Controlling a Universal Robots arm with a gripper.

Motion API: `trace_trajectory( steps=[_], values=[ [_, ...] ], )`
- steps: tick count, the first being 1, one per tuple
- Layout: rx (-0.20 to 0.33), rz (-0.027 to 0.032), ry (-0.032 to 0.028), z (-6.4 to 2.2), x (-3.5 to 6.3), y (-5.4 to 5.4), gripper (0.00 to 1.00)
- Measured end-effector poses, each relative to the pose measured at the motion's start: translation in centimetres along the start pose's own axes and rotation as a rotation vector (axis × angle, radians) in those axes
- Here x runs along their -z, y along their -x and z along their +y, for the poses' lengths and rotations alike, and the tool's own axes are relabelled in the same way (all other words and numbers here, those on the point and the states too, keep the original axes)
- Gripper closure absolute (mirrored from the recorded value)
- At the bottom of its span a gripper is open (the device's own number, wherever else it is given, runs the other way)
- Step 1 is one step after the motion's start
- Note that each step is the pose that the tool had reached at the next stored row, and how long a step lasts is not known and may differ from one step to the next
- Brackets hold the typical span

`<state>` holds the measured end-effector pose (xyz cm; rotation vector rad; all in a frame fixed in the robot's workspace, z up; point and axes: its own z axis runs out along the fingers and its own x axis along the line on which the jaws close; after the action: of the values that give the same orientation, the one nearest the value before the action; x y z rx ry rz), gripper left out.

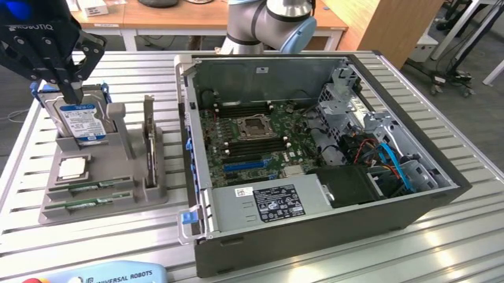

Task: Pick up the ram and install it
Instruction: 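Pick up the ram and move it above insertion slot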

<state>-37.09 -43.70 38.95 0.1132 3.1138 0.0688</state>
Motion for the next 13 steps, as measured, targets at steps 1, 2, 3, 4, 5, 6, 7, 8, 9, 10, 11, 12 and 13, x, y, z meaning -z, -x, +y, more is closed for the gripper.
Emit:
trace_trajectory(
  steps=[1,2,3,4,5,6,7,8,9,10,11,12,13],
  values=[
    [0.002,0.0000,0.0000,0.00,0.00,0.00,0.90],
    [0.006,0.0003,0.0001,0.00,0.00,0.00,0.90],
    [0.012,0.0006,0.0002,0.00,0.00,0.00,0.90],
    [0.021,0.0009,0.0005,0.00,0.00,-0.01,0.90],
    [0.031,0.0014,0.0007,0.00,0.00,-0.01,0.90],
    [0.042,0.0019,0.0010,0.00,0.00,0.00,0.90],
    [0.056,0.0025,0.0013,0.00,0.00,0.00,0.90],
    [0.070,0.0031,0.0017,0.00,0.00,0.00,0.90],
    [0.085,0.0038,0.0020,0.00,0.00,0.00,0.90],
    [0.099,0.0045,0.0024,0.00,0.00,0.00,0.90],
    [0.114,0.0051,0.0027,0.00,0.00,0.00,0.90],
    [0.128,0.0058,0.0030,0.00,0.00,0.00,0.90],
    [0.141,0.0064,0.0033,0.00,0.00,0.00,0.90]
  ],
)
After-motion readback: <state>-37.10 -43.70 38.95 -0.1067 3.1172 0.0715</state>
